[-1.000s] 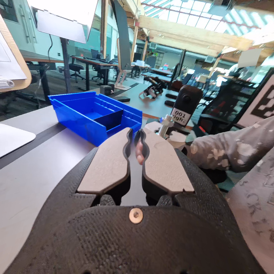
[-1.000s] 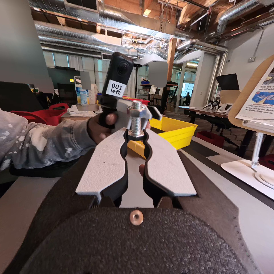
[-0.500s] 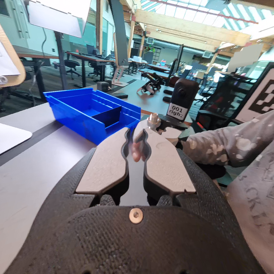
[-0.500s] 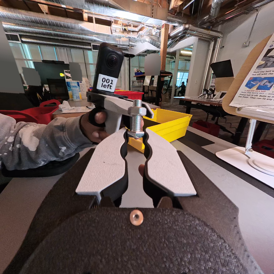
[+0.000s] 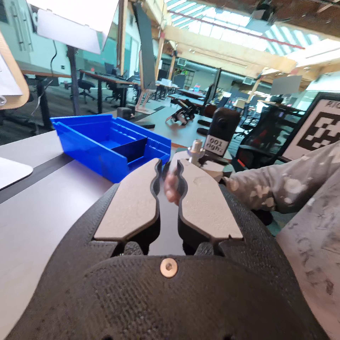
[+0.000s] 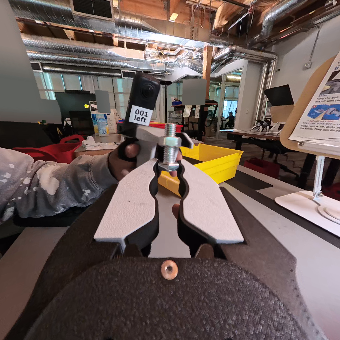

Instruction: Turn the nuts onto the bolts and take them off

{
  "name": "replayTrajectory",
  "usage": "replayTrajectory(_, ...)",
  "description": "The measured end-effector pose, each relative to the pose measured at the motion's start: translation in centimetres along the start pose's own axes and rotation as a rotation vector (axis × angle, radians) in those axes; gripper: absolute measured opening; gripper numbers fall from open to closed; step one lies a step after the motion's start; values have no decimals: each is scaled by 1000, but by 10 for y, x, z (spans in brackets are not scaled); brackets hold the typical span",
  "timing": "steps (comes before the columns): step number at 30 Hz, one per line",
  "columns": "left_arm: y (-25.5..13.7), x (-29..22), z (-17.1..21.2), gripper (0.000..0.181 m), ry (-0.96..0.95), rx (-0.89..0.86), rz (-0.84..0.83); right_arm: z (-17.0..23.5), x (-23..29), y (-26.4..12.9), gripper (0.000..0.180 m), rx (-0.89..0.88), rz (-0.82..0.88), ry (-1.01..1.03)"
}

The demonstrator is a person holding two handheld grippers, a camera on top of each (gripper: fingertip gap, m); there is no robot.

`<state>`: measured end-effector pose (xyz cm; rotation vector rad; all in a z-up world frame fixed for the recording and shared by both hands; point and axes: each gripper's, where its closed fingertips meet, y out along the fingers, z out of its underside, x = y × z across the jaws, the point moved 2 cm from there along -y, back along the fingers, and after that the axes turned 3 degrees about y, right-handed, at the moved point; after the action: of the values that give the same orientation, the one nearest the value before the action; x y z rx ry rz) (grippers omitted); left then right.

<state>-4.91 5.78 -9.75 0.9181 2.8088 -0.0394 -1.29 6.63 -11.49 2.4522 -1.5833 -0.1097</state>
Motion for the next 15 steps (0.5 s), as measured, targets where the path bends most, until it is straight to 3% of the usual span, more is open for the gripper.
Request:
replayTrajectory(4,4,-20,-4,28,29,-11,90,5,-3,2,18,22,18,5)
replayTrajectory(8,10,-20,2,30,45,20,67,3,2,2,18,7,3,5)
replayTrajectory(9,9,-17,2,28,32,18,63,1,3,1,18,-13,-11,13)
replayTrajectory(10,6,-4,3,9,26,35,-27,-4,6,-1,18,-45,-45,15)
replayTrajectory(12,1,10,10,11,71,77,-100,-9,9,-2,18,-63,-61,8)
replayTrajectory(15,1,-2,-1,19,25,1,-3,-5,7,-2,18,-54,-52,18)
